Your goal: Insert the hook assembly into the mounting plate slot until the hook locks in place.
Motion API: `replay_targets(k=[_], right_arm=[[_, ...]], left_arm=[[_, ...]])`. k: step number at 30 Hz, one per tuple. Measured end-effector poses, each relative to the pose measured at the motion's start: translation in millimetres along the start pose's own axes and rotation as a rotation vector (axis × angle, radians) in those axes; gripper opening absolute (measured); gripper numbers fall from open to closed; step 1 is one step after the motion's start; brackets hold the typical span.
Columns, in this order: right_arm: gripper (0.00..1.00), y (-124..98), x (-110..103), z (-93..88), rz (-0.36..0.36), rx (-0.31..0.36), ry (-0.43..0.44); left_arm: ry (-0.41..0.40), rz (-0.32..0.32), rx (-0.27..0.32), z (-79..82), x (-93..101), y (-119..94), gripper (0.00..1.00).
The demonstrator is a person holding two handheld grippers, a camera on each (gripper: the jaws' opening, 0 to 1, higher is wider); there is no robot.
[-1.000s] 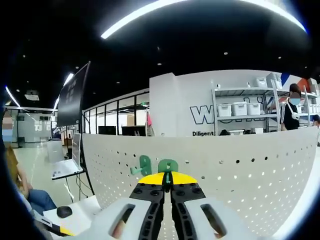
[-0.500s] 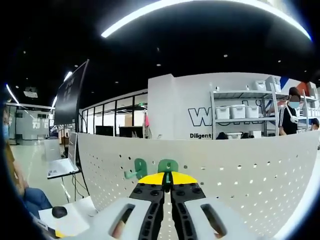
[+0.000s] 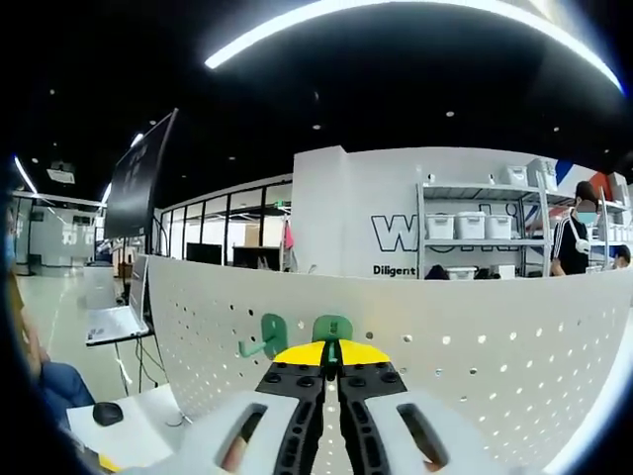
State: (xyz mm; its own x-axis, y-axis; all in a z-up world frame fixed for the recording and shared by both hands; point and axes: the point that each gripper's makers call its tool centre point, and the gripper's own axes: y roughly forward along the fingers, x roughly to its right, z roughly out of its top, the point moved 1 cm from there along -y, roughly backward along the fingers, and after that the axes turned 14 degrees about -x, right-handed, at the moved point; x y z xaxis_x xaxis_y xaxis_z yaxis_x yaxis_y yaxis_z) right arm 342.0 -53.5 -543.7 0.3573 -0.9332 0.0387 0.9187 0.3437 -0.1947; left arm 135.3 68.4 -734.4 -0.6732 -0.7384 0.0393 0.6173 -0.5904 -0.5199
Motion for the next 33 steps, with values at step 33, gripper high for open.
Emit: replay_targets(k=[33], right_arm=[[0.01, 14.4, -0.6, -4.6, -0.070, -0.027, -0.030]], left_arm=[[-0.058, 0.013, -0.007, -6.1, -9.1, -0.1, 0.64]])
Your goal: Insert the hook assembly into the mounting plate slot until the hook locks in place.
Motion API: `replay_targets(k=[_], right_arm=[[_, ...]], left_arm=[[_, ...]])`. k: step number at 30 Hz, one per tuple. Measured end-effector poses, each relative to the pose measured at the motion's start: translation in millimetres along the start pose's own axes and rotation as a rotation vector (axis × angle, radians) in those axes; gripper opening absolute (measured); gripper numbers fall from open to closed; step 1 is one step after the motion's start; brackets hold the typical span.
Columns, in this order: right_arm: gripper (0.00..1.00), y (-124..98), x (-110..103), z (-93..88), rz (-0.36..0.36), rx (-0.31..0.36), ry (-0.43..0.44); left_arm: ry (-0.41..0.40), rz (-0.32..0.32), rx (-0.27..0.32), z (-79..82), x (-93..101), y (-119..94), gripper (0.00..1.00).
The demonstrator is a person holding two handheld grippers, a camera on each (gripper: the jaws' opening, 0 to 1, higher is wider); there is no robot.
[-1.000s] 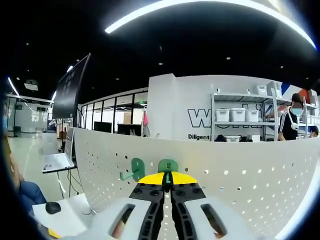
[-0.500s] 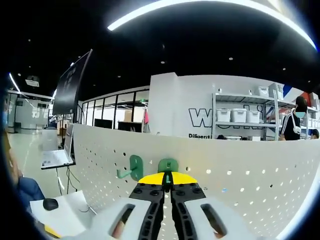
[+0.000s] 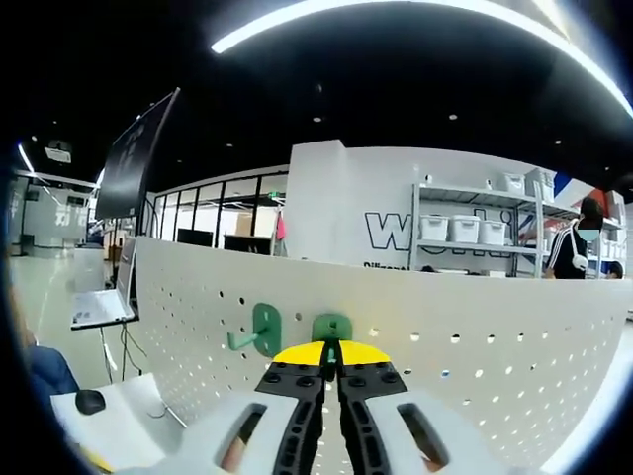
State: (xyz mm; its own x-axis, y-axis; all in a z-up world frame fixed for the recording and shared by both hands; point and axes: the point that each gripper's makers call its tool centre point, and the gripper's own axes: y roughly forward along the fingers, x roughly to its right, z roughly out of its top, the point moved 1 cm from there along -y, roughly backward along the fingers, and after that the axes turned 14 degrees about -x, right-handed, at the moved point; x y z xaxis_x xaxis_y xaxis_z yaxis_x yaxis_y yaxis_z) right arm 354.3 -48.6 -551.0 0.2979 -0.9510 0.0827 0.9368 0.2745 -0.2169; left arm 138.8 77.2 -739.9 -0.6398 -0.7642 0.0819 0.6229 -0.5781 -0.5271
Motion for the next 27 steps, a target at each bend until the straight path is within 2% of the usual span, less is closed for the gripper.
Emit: replay_targets(k=[1, 4, 5, 9, 12, 17, 19, 22, 27], right_arm=[[0.01, -0.3, 1.0, -0.3, -0.008, -0.001, 0.046], [0.01, 0.6, -1.0, 0.9, -0.055, 0.003, 0.009], [0.01, 1.1, -1.4, 0.6, -0.057, 0.004, 0.021], [0.01, 2.8, 1.1, 0.4, -0.092, -0.003, 0.117], [0.01, 3.4, 0.6, 0.0, -0.121, 0.001, 0.146], [0.01, 2.9, 0.0, -1.7, -0.145, 0.003, 0.177], [0.02, 2.9, -0.5, -2.3, -0.135, 0.007, 0.234], [0.02, 3.5, -0.9, -1.9, -0.146, 0.001, 0.189], [0.02, 2.7, -1.1, -3.2, -0.139, 0.001, 0.188]], left_arm=[[-0.006, 0.002, 0.004, 0.5, -0.5, -0.4, 0.64], [-0.018, 0.011, 0.009, 0.4, -3.8, -1.3, 0.65], [-0.023, 0.014, 0.008, -0.1, -5.0, -1.4, 0.65], [-0.034, 0.012, 0.012, 0.3, -5.5, -2.2, 0.65], [-0.036, 0.010, 0.011, -0.3, -5.4, -1.8, 0.64], [-0.034, 0.005, 0.009, -1.0, -4.2, -1.3, 0.64], [-0.032, 0.010, 0.005, -2.1, -5.3, -0.8, 0.64], [-0.046, 0.015, 0.008, -2.3, -7.7, -1.7, 0.63], [-0.045, 0.016, 0.009, -2.1, -7.5, -1.5, 0.63]])
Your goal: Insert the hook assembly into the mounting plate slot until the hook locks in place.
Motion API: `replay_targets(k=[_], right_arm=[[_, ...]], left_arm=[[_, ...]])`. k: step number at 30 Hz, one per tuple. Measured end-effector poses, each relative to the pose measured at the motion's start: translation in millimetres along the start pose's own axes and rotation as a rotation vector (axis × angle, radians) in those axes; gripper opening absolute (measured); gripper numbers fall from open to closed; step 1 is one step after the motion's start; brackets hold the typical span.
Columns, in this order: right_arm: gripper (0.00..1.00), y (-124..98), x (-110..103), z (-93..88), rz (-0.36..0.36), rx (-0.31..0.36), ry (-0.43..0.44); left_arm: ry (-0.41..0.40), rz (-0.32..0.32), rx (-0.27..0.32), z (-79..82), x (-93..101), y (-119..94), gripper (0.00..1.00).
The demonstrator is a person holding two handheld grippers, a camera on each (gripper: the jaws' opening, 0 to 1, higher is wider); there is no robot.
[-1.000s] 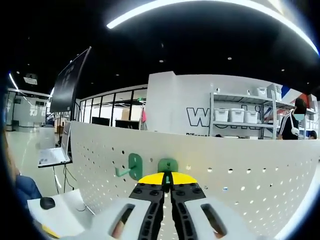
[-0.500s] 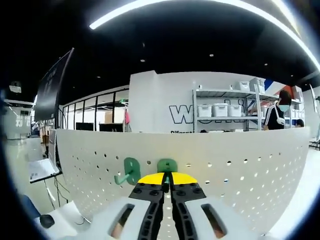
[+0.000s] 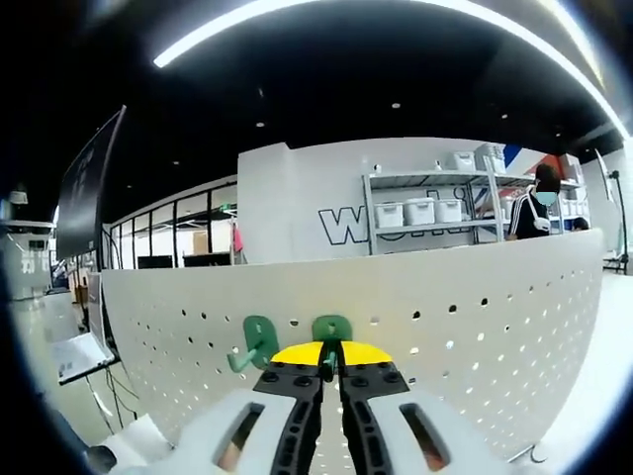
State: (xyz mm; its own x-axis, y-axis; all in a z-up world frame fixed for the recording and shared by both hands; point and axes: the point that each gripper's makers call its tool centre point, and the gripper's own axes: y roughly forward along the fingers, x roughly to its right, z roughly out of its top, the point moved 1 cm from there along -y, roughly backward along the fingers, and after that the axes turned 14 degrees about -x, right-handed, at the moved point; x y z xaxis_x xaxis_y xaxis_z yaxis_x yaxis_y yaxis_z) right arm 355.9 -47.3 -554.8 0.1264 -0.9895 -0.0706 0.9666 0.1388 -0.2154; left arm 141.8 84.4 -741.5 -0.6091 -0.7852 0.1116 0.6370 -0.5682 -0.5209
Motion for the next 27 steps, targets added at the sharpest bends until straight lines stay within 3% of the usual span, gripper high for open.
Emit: replay_targets(k=[15, 18, 19, 25, 27], right_arm=[[0.08, -2.6, -3.8, -0.4, 0.077, -0.005, 0.005], [0.13, -3.3, -8.0, 0.1, 0.114, 0.001, 0.001], [0.17, -3.5, -12.5, 0.2, 0.160, 0.006, 0.025], [0.27, -7.0, -9.9, -6.3, 0.209, -0.026, -0.010], [0.32, -9.0, -10.4, -5.4, 0.232, -0.010, -0.020]], left_arm=[[0.008, -0.012, -0.003, -0.3, 2.7, 1.0, 0.62], [0.015, -0.014, -0.004, 0.1, 4.3, 1.1, 0.62], [0.016, -0.016, -0.005, 0.2, 5.0, 1.2, 0.62], [0.023, -0.025, -0.011, -0.4, 7.6, 2.7, 0.62], [0.026, -0.025, -0.013, -0.5, 7.9, 2.9, 0.62]])
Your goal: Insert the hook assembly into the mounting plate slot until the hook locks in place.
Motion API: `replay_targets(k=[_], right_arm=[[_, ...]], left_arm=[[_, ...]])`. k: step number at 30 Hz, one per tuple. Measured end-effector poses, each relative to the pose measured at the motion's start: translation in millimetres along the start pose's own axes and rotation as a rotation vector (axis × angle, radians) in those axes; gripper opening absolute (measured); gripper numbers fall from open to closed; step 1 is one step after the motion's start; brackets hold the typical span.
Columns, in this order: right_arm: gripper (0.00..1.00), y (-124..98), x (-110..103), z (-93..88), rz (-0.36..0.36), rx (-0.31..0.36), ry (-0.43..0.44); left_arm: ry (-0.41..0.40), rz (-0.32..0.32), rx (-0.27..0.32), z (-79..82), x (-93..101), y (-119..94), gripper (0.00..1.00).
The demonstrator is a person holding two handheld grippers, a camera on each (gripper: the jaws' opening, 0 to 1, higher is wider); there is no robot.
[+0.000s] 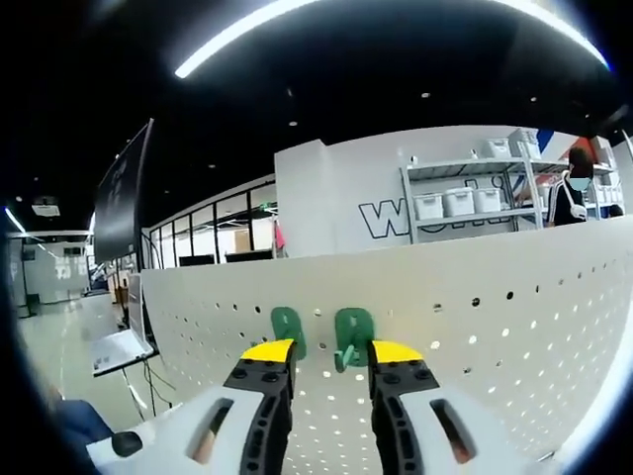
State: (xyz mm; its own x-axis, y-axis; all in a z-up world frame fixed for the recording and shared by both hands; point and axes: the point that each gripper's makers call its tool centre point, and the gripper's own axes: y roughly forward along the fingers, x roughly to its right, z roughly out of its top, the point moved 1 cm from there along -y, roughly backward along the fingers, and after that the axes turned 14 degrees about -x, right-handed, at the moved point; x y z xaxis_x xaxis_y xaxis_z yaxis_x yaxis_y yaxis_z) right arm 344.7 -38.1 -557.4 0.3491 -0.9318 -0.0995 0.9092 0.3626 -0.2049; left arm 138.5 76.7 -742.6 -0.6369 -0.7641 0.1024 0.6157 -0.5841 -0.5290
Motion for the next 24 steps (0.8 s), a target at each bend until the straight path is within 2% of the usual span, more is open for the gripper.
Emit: replay_targets(k=[5, 10, 15, 24], right_arm=[[0.37, -3.5, -7.8, -2.6, 0.052, -0.010, -0.086], [0.41, -9.4, -6.3, -6.9, 0.064, -0.024, -0.103], [0.44, -13.6, -5.6, -7.0, 0.087, -0.010, -0.109], [0.46, -17.9, -2.1, -9.6, 0.118, -0.005, -0.104]], left_arm=[[0.006, -0.003, -0.002, -0.5, 0.6, 0.6, 0.62], [0.004, -0.005, 0.000, -0.2, 0.9, 0.5, 0.63], [0.008, -0.003, 0.000, 0.0, 0.9, 0.2, 0.63], [0.011, 0.001, -0.007, -0.3, 1.2, 0.6, 0.64]])
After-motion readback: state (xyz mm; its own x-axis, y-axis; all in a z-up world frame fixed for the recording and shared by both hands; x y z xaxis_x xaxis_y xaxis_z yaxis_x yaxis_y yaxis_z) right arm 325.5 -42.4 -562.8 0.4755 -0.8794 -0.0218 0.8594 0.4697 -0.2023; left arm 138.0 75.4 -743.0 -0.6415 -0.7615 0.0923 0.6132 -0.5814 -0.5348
